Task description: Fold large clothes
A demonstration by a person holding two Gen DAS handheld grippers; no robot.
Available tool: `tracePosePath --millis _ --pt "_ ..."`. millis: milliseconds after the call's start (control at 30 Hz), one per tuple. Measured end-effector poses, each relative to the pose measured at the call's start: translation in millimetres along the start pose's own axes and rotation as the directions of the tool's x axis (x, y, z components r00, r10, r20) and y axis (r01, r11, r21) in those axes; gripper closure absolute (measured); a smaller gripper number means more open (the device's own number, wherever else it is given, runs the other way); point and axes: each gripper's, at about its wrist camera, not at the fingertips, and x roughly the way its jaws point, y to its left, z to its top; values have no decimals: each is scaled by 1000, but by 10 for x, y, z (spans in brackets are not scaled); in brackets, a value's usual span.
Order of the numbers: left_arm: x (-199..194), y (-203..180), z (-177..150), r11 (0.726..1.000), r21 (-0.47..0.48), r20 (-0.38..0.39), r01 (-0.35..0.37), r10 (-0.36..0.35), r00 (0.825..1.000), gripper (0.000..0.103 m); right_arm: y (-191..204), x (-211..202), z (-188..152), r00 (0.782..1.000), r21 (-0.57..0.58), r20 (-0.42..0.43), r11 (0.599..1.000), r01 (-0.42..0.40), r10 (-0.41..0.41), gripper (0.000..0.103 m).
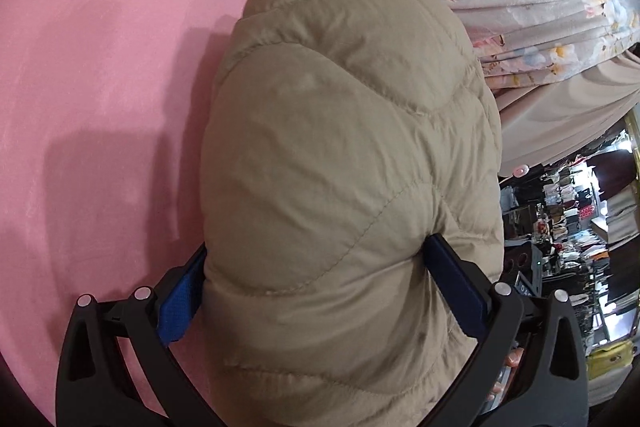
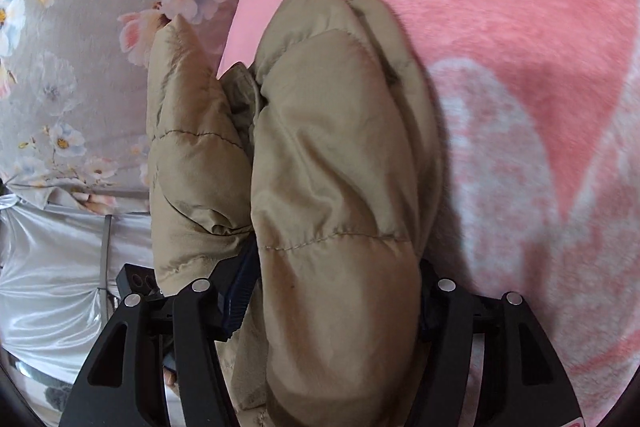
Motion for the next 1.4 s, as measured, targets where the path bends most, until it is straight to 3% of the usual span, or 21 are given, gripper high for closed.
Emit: tracePosePath --millis 67,167,233,333,567,767,933,1033,1233,1400 --pt "-31 -92 -16 999 44 25 -10 9 1000 5 77 50 7 1000 -38 -10 999 -26 26 61" --pt "-173 -210 -49 992 118 86 -50 40 995 19 218 14 -3 999 -95 -3 995 -44 43 81" --pt "-354 -286 -23 986 161 127 -38 17 992 25 449 -52 -23 999 -170 34 985 -30 36 83" --pt "-679 -400 41 975 222 214 -26 -23 977 28 825 -158 -43 992 -269 86 961 -66 92 85" --pt "-1555 -708 259 923 370 432 -109 -67 899 28 1834 -209 -42 967 -501 170 862 -83 192 85" --pt "-2048 -583 591 887 400 563 -232 -38 826 28 2534 161 6 958 -640 222 769 2 183 85" --pt "-2150 -189 907 879 381 605 -288 -1 796 27 2770 753 139 962 -673 202 740 1 182 85" --pt "-2037 68 1159 889 358 601 -285 15 799 27 2789 1112 222 969 -674 186 739 5 164 85" --pt "-1633 764 1539 919 302 549 -255 52 834 27 2653 1884 430 986 -642 152 766 45 70 85" --pt "-1309 1215 1673 928 264 514 -263 95 852 27 2466 2340 501 992 -633 127 770 80 2 85"
